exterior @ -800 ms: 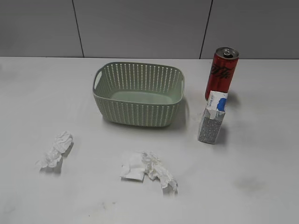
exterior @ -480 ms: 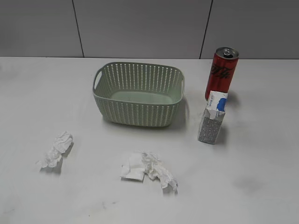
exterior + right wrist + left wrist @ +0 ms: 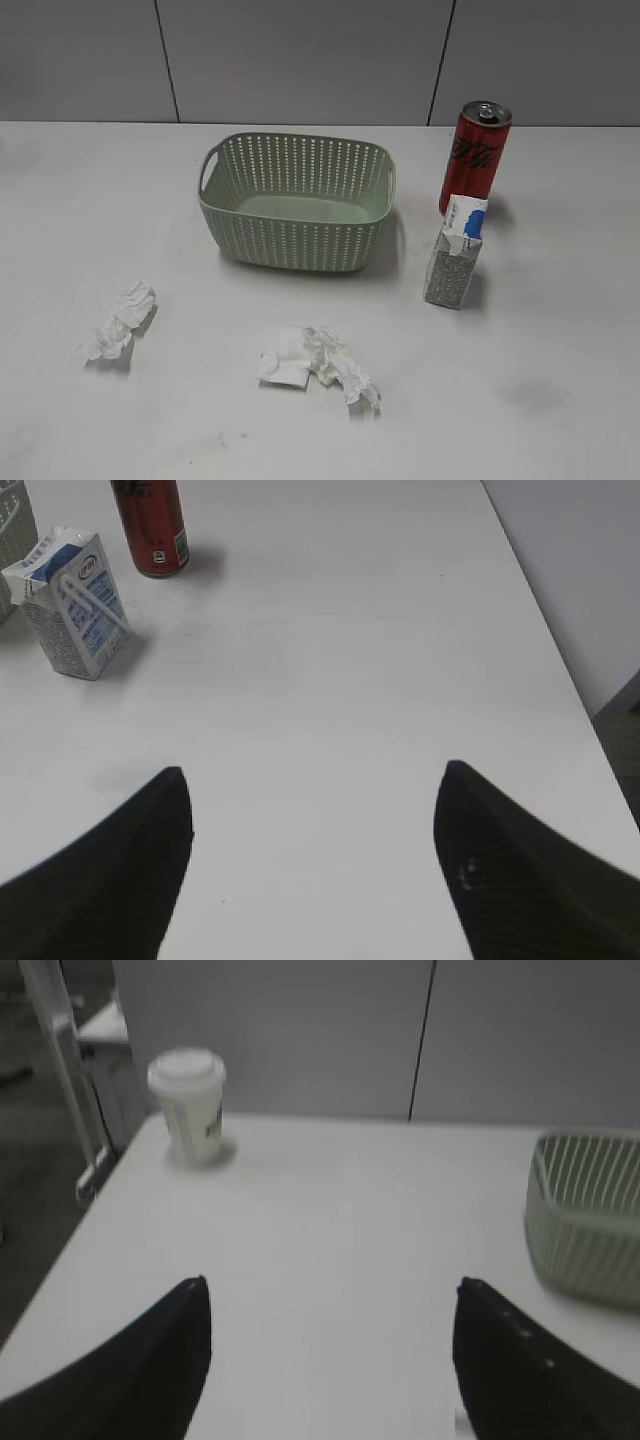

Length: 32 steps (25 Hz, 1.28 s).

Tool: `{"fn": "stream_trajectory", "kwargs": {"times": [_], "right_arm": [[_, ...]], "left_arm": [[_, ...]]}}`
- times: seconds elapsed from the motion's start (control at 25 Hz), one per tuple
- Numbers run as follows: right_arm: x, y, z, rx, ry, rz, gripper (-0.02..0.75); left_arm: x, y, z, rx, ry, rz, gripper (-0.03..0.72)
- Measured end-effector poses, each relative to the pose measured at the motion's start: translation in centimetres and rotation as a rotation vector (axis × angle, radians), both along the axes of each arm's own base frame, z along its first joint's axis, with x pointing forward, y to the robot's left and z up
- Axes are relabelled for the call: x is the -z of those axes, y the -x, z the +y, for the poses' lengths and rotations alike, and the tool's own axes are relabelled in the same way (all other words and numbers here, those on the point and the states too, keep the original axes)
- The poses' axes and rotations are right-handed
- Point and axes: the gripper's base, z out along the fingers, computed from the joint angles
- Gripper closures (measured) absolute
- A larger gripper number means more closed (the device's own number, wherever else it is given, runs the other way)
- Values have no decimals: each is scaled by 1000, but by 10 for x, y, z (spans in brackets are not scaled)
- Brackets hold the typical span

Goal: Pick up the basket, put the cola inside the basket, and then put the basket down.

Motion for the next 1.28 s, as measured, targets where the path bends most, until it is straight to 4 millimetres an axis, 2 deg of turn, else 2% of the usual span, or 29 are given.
{"fn": "stream_trajectory", "kwargs": {"times": [0.12,0.28,0.44,0.64,0.76,0.88,1.04,1.28], "right_arm": [[0,0,0,0,0,0,146],[0,0,0,0,0,0,146],[0,0,0,0,0,0,146],[0,0,0,0,0,0,146],[0,0,0,0,0,0,146],[0,0,0,0,0,0,146],[0,0,0,0,0,0,146],[0,0,0,0,0,0,146]], "left_arm": [[-17,-12,1,-13,14,-124,136],[-31,-45,1,-13,54,-111,136],[-42,-89,-1,1,118,44,136],[-47,-158,-6,21,179,309,136],[-47,-201,-14,80,142,439,136],[-44,-244,-30,162,90,555,136],[-33,-294,-62,266,-9,685,136],[-5,-348,-121,389,-81,843,136]]}}
